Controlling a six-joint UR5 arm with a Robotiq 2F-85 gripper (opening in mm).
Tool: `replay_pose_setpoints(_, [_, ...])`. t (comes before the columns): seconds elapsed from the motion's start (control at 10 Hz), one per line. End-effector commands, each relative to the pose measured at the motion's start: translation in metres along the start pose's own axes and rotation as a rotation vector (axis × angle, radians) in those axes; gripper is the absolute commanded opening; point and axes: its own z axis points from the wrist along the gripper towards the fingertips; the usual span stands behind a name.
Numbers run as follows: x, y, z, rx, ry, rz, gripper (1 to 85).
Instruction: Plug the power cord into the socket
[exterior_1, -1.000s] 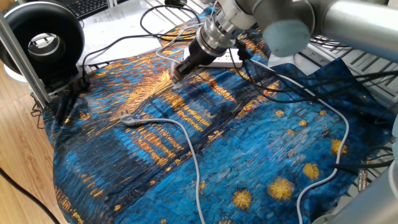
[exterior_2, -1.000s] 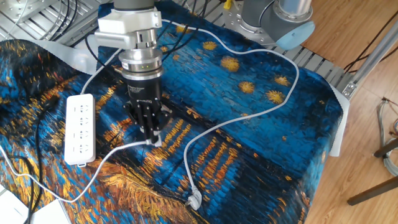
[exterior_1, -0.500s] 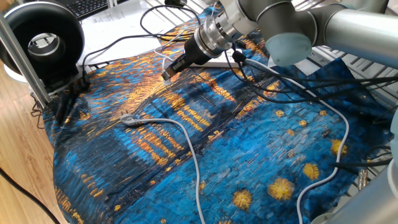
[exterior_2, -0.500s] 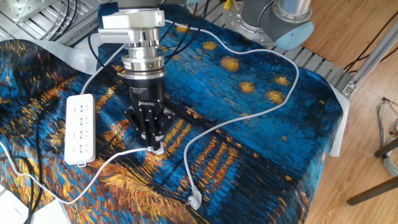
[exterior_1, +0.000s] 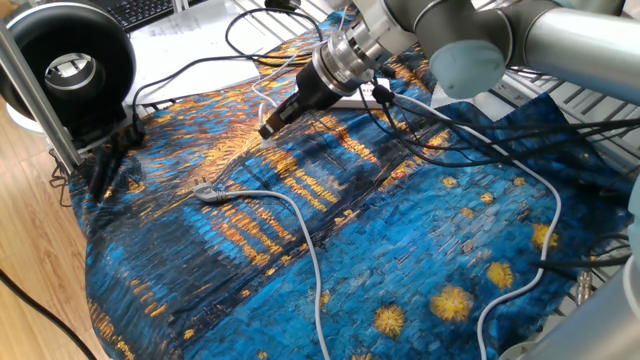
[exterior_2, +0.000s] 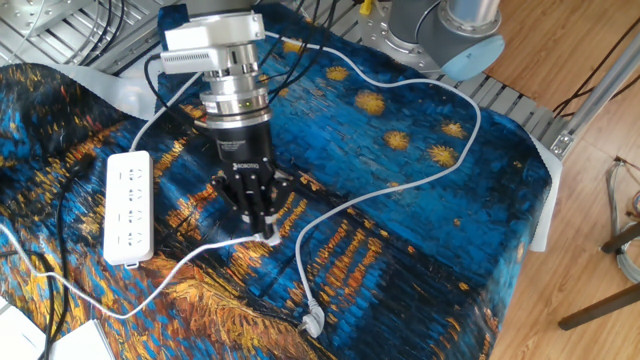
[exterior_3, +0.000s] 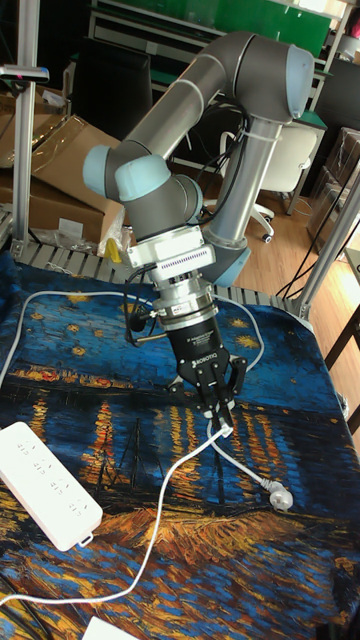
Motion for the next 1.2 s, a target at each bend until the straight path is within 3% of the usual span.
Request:
replay_pose_setpoints(0.0, [0.008, 0.006, 0.011, -0.058, 0.003, -0.037, 1.3])
replay_pose_setpoints(0.2, [0.011, 0.002, 0.014, -0.039, 0.022, -0.044, 1.3])
replay_pose_setpoints(0.4, [0.008, 0.003, 0.020, -0.045, 0.008, -0.049, 1.3])
replay_pose_setpoints(0.8, [0.014, -0.009, 0.032, -0.011, 0.015, -0.087, 1.3])
replay_pose_setpoints(1.0, [0.007, 0.000, 0.030, -0.046, -0.008, -0.110, 1.3])
replay_pose_setpoints(1.1, [0.008, -0.004, 0.031, -0.031, 0.000, -0.123, 1.3])
